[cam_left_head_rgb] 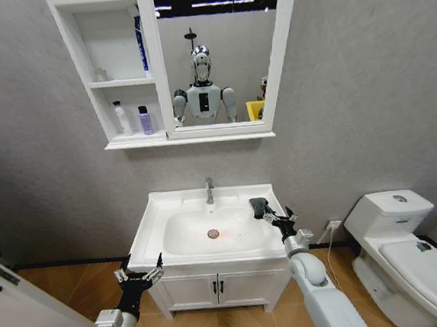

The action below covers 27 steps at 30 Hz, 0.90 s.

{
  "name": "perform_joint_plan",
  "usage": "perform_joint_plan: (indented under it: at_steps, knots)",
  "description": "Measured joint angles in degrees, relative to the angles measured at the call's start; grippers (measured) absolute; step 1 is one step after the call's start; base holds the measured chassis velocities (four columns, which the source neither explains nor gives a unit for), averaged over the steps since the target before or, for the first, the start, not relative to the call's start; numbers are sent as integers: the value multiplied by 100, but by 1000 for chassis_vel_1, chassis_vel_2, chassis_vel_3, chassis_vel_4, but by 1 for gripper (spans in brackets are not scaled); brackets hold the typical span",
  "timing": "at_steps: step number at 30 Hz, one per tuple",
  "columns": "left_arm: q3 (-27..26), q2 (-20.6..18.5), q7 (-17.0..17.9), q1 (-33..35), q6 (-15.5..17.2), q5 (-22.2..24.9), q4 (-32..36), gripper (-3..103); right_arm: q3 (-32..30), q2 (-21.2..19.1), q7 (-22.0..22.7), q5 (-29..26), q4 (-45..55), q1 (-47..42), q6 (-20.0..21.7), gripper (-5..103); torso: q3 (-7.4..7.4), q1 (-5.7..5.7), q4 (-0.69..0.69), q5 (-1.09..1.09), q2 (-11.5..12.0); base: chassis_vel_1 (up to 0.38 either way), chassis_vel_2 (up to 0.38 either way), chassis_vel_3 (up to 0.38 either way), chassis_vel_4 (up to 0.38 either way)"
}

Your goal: Move facial cleanser and shampoo from washbasin to cabinet, then wipe washbasin with towel.

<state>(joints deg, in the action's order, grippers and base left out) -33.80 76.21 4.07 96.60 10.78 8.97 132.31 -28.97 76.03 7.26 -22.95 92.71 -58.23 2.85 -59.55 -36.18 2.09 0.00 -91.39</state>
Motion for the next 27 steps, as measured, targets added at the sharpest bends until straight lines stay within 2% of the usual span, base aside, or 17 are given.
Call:
perform_joint_plan:
  at_steps: [10,12,18,22,24,25,27]
  knots:
    - [5,-3,6,-5,2,6,-2,100,349,-121,-158,-221,-1669,1477,321,100,0,0,0,-1,0,0,0,0,0]
    - [6,-3,8,-5,4,8,-2,100,503,-124,-286,-213,-2400,2044,356,100,0,-1,1,0,0,0,0,0,0]
    - [6,-3,9,-4,7,10,-2,100,754,-23,-334,-247,-3326,2552,425,100,-1,-1,1,1,0,0,0,0,0]
    - [6,-3,10,-4,7,10,-2,100,832,30,-334,-239,-3532,2622,462,102,0,0,1,0,0,0,0,0,0]
    - [6,-2,11,-4,9,10,-2,100,917,68,-283,-254,-3682,2651,554,91,0,1,0,0,0,0,0,0,0]
    - [6,-2,11,-4,9,10,-2,100,917,68,-283,-254,-3682,2651,554,91,0,1,0,0,0,0,0,0,0]
    - [6,-2,12,-4,10,10,-2,100,950,86,-138,-330,-3720,2678,715,81,0,1,-1,0,-1,0,0,0,0]
